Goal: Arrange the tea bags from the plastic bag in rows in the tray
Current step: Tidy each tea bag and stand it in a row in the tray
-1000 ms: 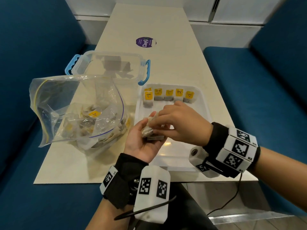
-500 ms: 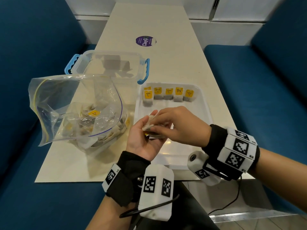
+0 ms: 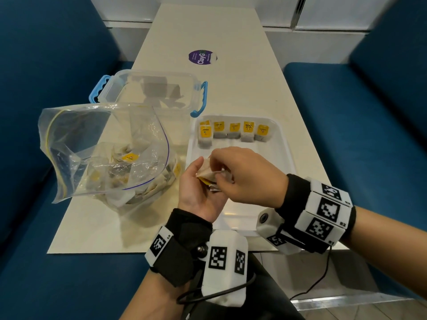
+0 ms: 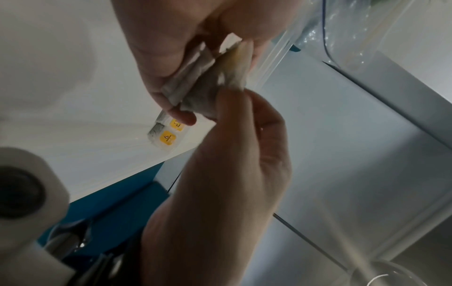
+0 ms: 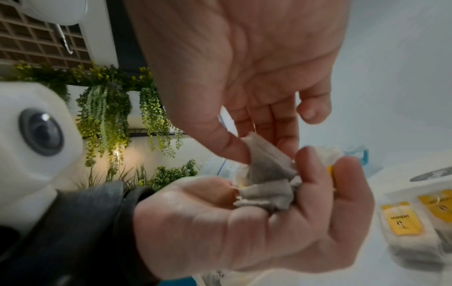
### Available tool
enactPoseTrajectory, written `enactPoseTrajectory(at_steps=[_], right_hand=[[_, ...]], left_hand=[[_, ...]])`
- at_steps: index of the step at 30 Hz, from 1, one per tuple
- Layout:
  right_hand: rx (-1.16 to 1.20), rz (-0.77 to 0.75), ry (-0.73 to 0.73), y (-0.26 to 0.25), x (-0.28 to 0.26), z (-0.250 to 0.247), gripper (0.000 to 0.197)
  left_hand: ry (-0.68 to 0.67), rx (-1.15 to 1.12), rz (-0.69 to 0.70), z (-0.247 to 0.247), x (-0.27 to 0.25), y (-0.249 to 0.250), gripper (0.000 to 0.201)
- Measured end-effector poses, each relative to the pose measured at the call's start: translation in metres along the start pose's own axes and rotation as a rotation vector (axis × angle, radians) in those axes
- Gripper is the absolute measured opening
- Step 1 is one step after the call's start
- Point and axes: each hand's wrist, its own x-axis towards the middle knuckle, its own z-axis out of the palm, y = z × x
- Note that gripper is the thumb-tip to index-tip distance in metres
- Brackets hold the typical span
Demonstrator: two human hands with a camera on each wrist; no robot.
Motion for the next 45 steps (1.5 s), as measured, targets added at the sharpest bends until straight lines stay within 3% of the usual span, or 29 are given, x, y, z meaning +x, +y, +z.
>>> enactPoseTrajectory(at_steps=[3, 5, 12, 23, 29, 32, 35, 39, 42, 45], right_hand=[[-0.070, 0.040, -0.111, -0.002, 0.002, -0.006, 0.038], [-0.113, 0.045, -0.160, -0.003, 0.003, -0.005, 0.044], [-0.167, 0.075, -0.143, -0.003, 0.006, 0.001, 0.029], [0.209, 0.149, 0.138, 0.003, 0.015, -0.001, 0.013], [0.225, 0.131, 0.145, 0.001, 0.016, -0.003, 0.026], [0.195, 0.141, 0.146, 0.003, 0.018, -0.004, 0.013], [0.215, 0.171, 0.132, 0.003, 0.020, -0.005, 0.012], [0.261, 0.229, 0.112, 0.006, 0.022, -0.011, 0.029], [0.283, 0.217, 0.143, 0.004, 0.023, -0.016, 0.012], [0.340, 0.239, 0.155, 0.004, 0.024, -0.019, 0.007]], left_hand=[[-0.012, -0.004, 0.029, 0.001, -0.002, -0.001, 0.034], [-0.004, 0.001, 0.037, 0.002, -0.004, -0.002, 0.034], [0.006, 0.026, -0.005, 0.001, -0.001, 0.002, 0.043], [-0.077, -0.032, 0.022, -0.001, 0.001, 0.001, 0.053], [-0.100, 0.020, 0.015, -0.001, 0.004, -0.001, 0.045], [-0.089, 0.041, 0.027, -0.001, 0.003, -0.001, 0.044], [-0.071, 0.039, 0.047, -0.002, 0.004, -0.001, 0.041], [-0.079, -0.008, 0.028, -0.004, 0.007, -0.001, 0.048], [-0.057, -0.033, 0.045, -0.005, 0.009, 0.001, 0.033], [-0.059, -0.061, 0.031, -0.005, 0.010, 0.003, 0.034]])
